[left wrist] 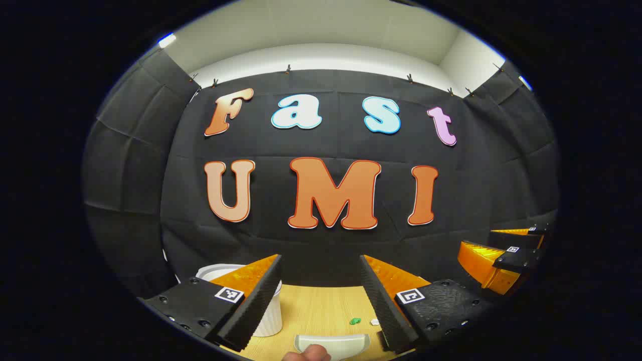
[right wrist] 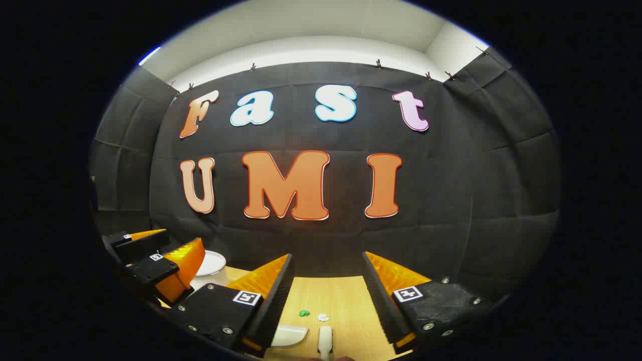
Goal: Pick up the small broom and dustpan from the desktop, sweep the trash into the dustpan with the broom, and then empty the trash into the garbage bin.
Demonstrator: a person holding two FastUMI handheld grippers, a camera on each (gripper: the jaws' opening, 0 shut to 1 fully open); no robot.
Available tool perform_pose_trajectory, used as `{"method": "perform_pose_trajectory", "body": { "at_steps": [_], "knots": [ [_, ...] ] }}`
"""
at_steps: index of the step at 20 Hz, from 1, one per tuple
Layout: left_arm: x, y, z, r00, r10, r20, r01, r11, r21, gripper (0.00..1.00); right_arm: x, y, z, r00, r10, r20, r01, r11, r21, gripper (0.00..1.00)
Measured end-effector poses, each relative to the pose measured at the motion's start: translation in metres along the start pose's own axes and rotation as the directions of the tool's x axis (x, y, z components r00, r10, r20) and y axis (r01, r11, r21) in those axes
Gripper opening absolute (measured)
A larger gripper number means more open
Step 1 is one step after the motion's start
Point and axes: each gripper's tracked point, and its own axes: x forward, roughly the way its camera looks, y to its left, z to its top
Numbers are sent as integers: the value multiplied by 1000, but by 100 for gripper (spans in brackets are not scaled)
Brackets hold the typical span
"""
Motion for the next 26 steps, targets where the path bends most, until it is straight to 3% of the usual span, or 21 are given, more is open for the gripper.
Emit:
{"method": "perform_pose_trajectory", "body": {
  "at_steps": [2, 6, 11, 16, 26],
  "knots": [
    [-1, -19, -1, 1000, 16, -1, -16, 1000, 3, 94, 4, -11, 3, 999, 33, 21, -33, 999, 0, 90],
    [-3, -44, -12, 999, 25, -42, -24, 1000, 20, 93, 10, -23, 3, 997, 67, 45, -68, 998, 15, 94],
    [31, -40, -3, 999, -36, -14, 37, 997, 63, 93, 27, -24, 14, 997, -1, 81, -1, 1000, 24, 94],
    [51, -29, -14, 995, -92, -39, 93, 995, 26, 94, 39, -4, 11, 997, -29, 71, 30, 1000, -3, 94],
    [55, -9, -14, 997, -76, -26, 76, 997, 0, 93, 47, -1, -17, 997, -75, -12, 75, 997, -20, 94]
  ]
}}
